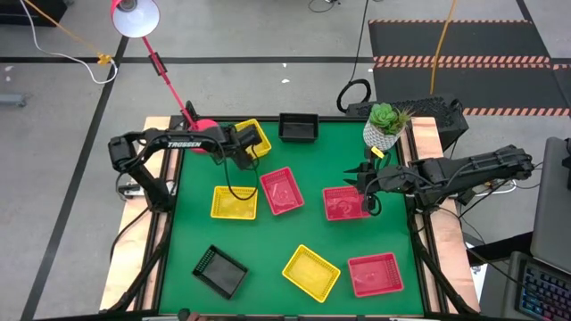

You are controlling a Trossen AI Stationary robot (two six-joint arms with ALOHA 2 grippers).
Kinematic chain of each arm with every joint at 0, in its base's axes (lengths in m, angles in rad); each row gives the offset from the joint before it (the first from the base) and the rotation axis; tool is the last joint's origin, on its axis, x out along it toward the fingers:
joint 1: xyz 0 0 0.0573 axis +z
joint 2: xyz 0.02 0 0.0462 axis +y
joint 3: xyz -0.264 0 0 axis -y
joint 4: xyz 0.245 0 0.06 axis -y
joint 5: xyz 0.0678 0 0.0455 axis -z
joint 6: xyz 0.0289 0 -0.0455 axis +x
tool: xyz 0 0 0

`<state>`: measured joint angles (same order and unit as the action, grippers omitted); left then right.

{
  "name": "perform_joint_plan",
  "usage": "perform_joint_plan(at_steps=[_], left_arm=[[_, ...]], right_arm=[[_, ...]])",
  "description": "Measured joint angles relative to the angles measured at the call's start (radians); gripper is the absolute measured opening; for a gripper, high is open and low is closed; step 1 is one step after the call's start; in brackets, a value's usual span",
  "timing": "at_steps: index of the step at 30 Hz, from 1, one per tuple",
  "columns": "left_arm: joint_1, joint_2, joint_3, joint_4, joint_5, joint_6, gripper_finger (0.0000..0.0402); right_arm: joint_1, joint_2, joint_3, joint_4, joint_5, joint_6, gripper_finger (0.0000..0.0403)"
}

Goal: Stack baskets by color
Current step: Stack the top yellow bin on the middle yellow bin

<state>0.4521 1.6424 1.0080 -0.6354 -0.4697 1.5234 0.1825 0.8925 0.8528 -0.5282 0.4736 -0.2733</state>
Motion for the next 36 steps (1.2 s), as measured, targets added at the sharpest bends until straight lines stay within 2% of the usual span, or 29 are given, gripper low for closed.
perform_joint_plan(at_steps=[9,19,23,29,36], left_arm=[[-0.063,-0.052,0.000,-0.037,-0.030,-0.316,0.0009],[-0.138,-0.190,0.000,-0.132,-0.062,-0.689,0.0009],[-0.171,-0.234,0.017,-0.170,-0.113,-0.824,0.0008],[-0.221,-0.239,0.173,-0.356,-0.145,-1.126,0.0008],[-0.309,-0.239,0.389,-0.546,-0.106,-1.384,0.0008]], right_arm=[[0.000,0.000,0.000,0.000,0.002,0.000,0.0100],[0.000,0.000,0.000,0.001,0.002,0.000,0.0100],[0.000,0.000,0.000,0.001,0.002,-0.001,0.0100],[0.000,0.000,0.000,0.002,0.002,-0.001,0.0100],[0.000,0.000,0.000,0.001,0.002,-0.001,0.0100]])
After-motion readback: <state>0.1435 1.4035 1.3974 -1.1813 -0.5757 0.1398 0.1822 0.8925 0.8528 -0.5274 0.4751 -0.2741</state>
